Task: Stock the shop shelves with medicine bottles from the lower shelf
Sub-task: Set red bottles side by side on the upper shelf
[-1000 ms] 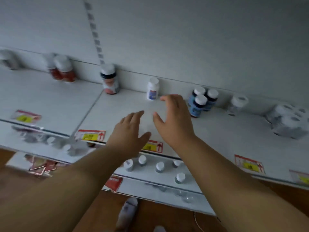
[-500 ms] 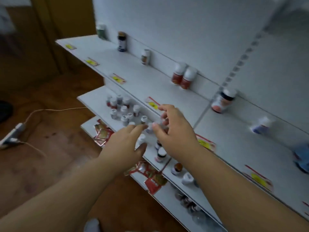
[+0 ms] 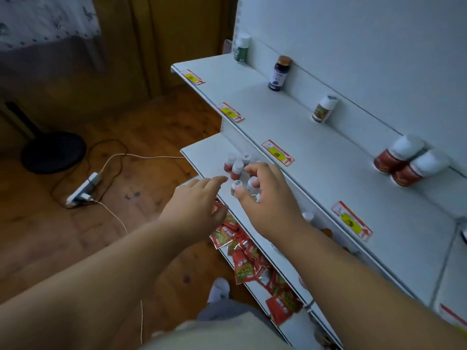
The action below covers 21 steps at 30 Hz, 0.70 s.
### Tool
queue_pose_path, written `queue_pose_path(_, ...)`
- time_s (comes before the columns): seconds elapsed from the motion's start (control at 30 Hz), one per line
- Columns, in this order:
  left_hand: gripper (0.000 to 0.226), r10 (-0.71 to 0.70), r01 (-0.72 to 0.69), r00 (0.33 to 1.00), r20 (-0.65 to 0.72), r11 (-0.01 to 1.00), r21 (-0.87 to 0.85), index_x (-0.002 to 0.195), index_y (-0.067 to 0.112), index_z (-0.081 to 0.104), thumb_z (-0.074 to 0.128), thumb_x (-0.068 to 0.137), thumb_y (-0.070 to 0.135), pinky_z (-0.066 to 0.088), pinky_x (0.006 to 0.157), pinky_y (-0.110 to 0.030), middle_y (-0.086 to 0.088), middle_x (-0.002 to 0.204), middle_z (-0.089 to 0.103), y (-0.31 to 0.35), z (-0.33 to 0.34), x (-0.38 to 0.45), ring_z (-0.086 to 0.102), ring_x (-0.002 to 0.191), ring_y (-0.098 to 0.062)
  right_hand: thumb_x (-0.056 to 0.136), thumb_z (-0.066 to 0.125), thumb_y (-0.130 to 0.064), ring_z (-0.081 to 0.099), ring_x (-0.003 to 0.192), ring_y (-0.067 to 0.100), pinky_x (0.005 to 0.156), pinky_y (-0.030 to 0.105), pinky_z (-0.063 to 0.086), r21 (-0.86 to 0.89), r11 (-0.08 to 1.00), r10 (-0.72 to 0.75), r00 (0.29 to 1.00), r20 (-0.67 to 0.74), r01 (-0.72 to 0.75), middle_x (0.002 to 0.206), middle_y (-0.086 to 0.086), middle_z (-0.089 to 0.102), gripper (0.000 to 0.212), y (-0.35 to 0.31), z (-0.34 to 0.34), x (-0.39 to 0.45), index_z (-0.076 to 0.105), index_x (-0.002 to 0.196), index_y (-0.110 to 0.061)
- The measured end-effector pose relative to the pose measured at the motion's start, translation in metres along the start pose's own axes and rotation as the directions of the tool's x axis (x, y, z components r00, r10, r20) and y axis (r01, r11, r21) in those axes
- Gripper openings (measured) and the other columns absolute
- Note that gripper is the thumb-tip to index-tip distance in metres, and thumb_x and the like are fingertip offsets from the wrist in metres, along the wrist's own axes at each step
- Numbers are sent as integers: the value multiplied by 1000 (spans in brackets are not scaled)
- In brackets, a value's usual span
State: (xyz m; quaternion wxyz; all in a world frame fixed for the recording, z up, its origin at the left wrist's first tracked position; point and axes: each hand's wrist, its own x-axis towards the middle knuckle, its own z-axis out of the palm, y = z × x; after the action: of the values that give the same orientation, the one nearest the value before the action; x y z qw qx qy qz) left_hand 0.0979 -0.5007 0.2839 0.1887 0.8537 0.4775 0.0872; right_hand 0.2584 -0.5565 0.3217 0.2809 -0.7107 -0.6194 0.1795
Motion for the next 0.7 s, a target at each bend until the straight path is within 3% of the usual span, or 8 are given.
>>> queue_pose_path(0.23, 58, -16, 5, 994, 108, 995, 100, 149, 35, 30, 49, 96, 49, 39, 109, -38, 9, 149, 43, -81, -32, 64, 41, 135, -20, 94, 59, -40, 53, 113, 15, 85, 27, 53, 41, 997, 58, 998, 26, -59, 127, -1, 47, 36, -4, 60, 106, 50, 125, -25)
queue_pose_path(0.33, 58, 16, -30, 990, 140, 994, 100, 149, 33, 30, 49, 96, 48, 37, 110, -39, 7, 149, 43, -122, -37, 103, 40, 136, -20, 94, 60, -39, 52, 114, 13, 82, 20, 45, 36, 986, 162, 986, 32, -163, 130, -1, 46, 38, -4, 96, 141, 49, 127, -24)
queue_pose_path(0.43, 60, 94, -111, 975, 200, 991, 73, 150, 31, 29, 50, 96, 47, 35, 111, -39, 5, 150, 42, -163, -32, 145, 38, 137, -21, 92, 64, -37, 51, 118, 16, 86, 22, 43, 41, 959, 282, 959, -29, -281, 133, 1, 45, 42, -4, 139, 171, 49, 129, -23)
queue_pose_path(0.7, 60, 296, -282, 919, 261, 955, -91, 147, 27, 36, 57, 93, 42, 34, 111, -41, 2, 149, 45, -250, 33, 267, 41, 137, -23, 88, 70, -36, 57, 115, 17, 86, 30, 49, 152, 756, 654, 723, -221, -637, 134, -2, 47, 44, 35, 258, 245, 50, 126, -26)
